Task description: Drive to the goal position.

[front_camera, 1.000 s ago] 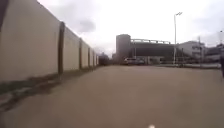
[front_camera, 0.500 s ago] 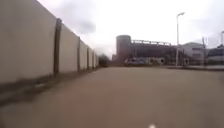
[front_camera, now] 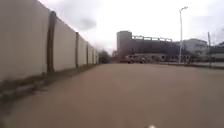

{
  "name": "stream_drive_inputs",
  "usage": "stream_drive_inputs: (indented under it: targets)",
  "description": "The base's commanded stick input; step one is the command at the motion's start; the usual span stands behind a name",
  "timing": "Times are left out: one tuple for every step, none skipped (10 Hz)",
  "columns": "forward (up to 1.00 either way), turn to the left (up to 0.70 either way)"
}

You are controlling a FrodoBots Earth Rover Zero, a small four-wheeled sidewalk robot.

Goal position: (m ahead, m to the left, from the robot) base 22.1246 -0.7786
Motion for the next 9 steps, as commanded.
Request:
stream_drive_inputs:
  targets:
    - [1.00,0.00]
    - [1.00,0.00]
    - [1.00,0.00]
    - [1.00,0.00]
    - [1.00,0.00]
    - [1.00,0.00]
    - [1.00,0.00]
    - [1.00,0.00]
    - [1.00,0.00]
